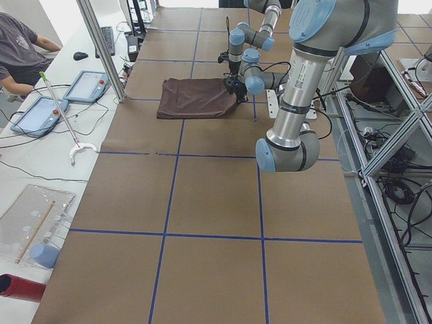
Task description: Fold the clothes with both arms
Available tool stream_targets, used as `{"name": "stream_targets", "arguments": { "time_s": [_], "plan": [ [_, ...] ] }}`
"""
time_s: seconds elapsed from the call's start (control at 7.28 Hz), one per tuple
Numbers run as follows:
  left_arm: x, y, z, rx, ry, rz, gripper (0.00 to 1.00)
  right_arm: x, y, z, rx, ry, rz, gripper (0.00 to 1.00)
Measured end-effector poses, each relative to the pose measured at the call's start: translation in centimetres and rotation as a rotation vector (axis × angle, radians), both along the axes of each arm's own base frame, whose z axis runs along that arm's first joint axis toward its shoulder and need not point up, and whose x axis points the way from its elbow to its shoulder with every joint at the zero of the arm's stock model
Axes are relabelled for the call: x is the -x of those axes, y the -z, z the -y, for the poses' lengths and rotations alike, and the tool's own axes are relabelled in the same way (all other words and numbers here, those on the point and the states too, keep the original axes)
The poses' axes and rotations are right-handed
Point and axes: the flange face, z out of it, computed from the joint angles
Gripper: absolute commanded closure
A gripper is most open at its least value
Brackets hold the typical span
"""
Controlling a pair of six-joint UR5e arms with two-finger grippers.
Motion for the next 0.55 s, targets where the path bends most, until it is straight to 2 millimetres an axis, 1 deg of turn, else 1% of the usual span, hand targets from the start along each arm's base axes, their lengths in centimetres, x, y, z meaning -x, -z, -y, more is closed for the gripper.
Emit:
{"name": "stream_targets", "arguments": {
  "time_s": [0.14, 0.55],
  "plan": [
    [-0.01, -0.02, 0.01, 0.000, 0.000, 0.000, 1.00, 0.07, 0.40, 0.05, -0.002, -0.002, 0.006, 0.01],
    [0.00, 0.03, 0.00, 0.000, 0.000, -0.001, 1.00, 0.00, 0.05, 0.04, 0.000, -0.006, -0.001, 0.00]
  ]
}}
